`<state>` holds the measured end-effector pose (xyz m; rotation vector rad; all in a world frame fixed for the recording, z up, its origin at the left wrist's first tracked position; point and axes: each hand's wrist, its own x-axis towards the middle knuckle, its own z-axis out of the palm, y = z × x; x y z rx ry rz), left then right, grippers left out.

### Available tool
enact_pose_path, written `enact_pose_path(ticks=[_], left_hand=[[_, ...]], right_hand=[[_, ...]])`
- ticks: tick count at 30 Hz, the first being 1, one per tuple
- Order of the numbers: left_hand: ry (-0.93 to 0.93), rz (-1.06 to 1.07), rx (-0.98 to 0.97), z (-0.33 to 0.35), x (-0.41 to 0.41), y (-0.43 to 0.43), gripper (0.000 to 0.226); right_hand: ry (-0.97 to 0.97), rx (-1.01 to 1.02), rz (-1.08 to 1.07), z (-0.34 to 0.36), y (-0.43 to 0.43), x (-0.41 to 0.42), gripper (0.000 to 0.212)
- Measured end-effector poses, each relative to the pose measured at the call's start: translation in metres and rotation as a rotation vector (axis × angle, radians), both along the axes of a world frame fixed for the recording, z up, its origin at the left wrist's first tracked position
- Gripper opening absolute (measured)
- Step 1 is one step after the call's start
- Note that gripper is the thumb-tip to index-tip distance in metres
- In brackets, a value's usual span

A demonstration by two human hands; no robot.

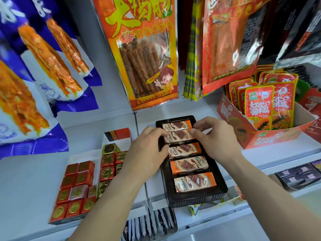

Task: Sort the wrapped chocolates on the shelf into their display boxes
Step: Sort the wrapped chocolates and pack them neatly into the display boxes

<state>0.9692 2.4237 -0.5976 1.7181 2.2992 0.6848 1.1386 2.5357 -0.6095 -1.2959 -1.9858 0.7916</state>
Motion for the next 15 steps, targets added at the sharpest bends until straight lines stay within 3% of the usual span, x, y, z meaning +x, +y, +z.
enact_pose_path(ticks=[6, 10, 13, 15], left_hand=[[0.176, -0.112, -0.088, -0.004, 0.001, 0.005, 0.037], [0.172, -0.106, -0.073, -0.005, 0.001, 0.010, 0.035], [0.174, -0.143, -0.113, -0.006, 0.003, 0.013, 0.041], [0.170, -0.159, -0.155, -0.006, 0.003, 0.015, 0.043]], right_hand=[[-0.230, 0.139, 0.094, -0.008, 0.002, 0.002, 0.023], [-0.258, 0.240, 0.197, -0.006, 0.000, 0.004, 0.022], [-0.387, 0.234, 0.287, -0.008, 0.000, 0.007, 0.027], [-0.351, 0.221, 0.284, -0.007, 0.001, 0.010, 0.028]])
